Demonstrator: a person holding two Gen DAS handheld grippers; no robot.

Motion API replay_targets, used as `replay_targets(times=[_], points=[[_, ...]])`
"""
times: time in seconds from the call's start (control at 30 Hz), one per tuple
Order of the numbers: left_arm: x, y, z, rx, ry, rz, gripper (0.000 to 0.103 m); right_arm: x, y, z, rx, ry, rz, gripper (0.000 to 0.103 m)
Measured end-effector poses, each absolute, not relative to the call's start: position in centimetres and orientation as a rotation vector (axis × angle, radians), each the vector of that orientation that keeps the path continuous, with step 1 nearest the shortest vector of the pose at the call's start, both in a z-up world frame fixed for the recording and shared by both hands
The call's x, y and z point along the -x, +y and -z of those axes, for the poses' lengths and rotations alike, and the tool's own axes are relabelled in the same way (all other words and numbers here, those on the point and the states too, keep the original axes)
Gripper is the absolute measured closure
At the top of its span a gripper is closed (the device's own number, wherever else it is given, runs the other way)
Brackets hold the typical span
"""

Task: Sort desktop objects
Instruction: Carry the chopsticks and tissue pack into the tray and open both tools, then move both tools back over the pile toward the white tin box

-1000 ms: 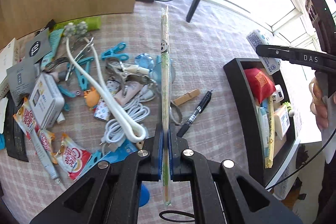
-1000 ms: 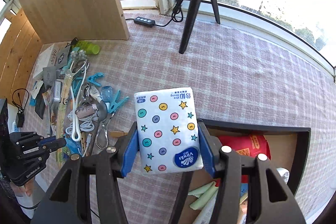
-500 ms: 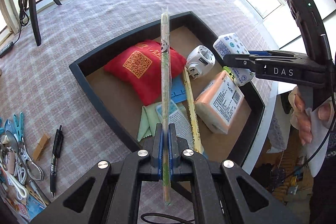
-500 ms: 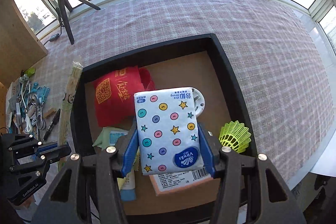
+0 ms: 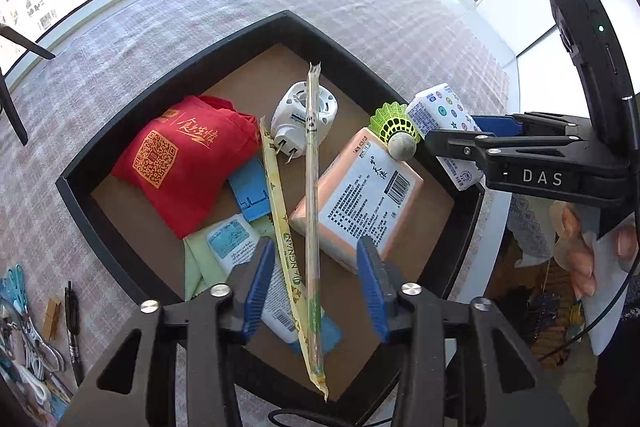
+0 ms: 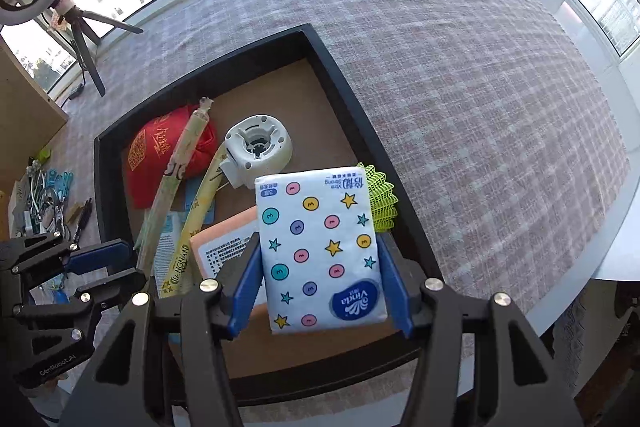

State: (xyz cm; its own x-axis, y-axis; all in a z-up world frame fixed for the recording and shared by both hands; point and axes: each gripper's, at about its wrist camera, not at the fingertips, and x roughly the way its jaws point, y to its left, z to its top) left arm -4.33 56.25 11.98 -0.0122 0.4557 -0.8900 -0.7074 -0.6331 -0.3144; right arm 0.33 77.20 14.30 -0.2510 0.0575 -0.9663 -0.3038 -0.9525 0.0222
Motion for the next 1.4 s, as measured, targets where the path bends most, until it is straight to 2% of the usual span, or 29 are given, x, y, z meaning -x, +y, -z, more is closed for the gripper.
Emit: replay_targets(times=[0.17, 0.47, 0.8, 1.23, 1.33, 1.4], points=[[4.5, 54.9, -12.2, 1.435, 0.277, -1.803, 0.043, -0.5, 76.8, -14.8, 1.72, 0.288, -2.313, 0.043], [5.2, 50.5, -12.3, 1.449, 0.261, -1.878, 0.045, 1.5, 72.5, -15.9, 1.725, 0.256, -2.406, 0.043], [7.4, 39.5, -12.4, 1.505, 0.171, -2.067, 0.045, 5.1, 62.8, -16.3, 1.816, 0.154, -2.567, 0.043], [8.1, 19.0, -8.3, 1.724, -0.168, -2.341, 0.046, 9.2, 45.2, -16.4, 1.993, -0.129, -2.822, 0.044], [7.9, 14.5, -7.1, 1.762, -0.28, -2.393, 0.049, 10.0, 40.1, -16.0, 2.034, -0.22, -2.868, 0.052], [7.8, 11.9, -6.6, 1.77, -0.355, -2.431, 0.049, 10.6, 36.8, -15.8, 2.056, -0.262, -2.899, 0.054]])
